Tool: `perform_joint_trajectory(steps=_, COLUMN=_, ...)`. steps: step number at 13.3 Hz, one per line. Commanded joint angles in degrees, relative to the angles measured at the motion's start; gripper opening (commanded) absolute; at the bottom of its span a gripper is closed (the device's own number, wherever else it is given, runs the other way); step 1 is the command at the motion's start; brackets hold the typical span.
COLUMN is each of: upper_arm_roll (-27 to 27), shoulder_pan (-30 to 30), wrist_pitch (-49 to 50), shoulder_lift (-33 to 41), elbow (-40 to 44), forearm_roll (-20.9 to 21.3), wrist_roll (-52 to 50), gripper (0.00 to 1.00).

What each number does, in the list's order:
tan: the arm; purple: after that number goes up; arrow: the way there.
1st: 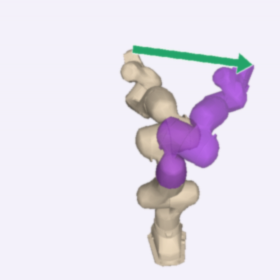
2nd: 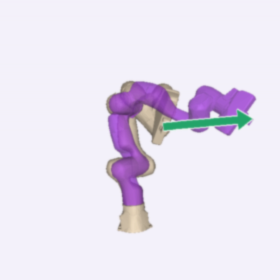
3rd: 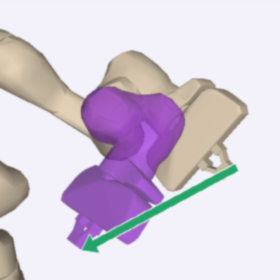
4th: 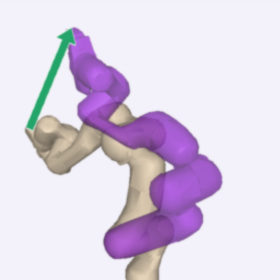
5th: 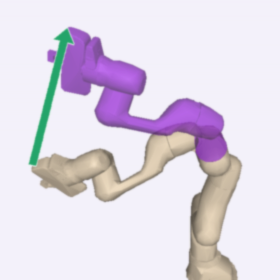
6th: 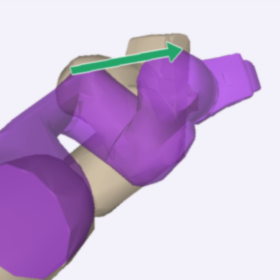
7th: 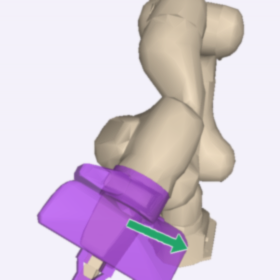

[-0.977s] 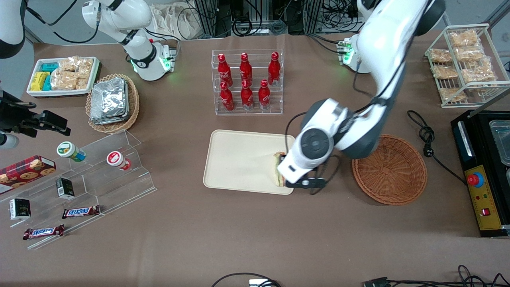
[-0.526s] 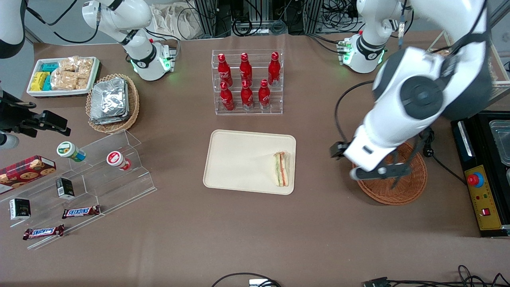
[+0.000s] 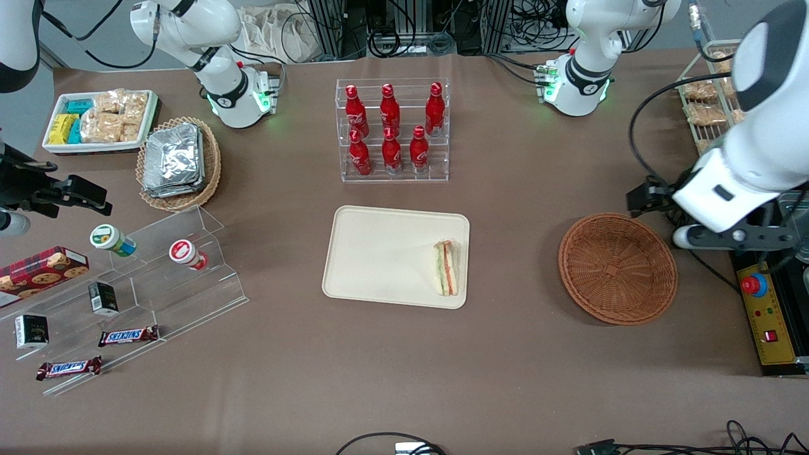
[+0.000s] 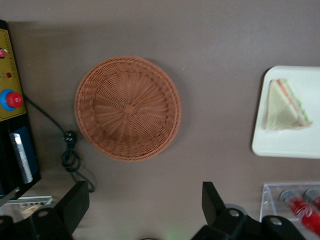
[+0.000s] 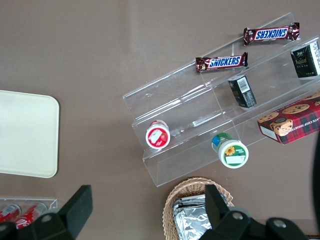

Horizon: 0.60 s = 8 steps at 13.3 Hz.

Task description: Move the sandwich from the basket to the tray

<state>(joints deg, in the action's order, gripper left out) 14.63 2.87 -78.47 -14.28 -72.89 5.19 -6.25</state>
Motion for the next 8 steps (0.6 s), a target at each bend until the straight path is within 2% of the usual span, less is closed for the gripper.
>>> perform_joint_trajectory(steps=1, upper_arm_roll=0.58, shoulder_pan=1.7, wrist_pitch=4.01, shoulder_lift=1.53, elbow=-1.29, forearm_roll=0.79, wrist_roll=2.48, gripper=1.0)
perform_joint_trajectory(steps=8, upper_arm_roll=0.75, shoulder_pan=3.37, wrist_pitch=4.73, shoulder_lift=6.62, elbow=-10.95, forearm_roll=0.7, wrist_roll=2.91, gripper=1.0)
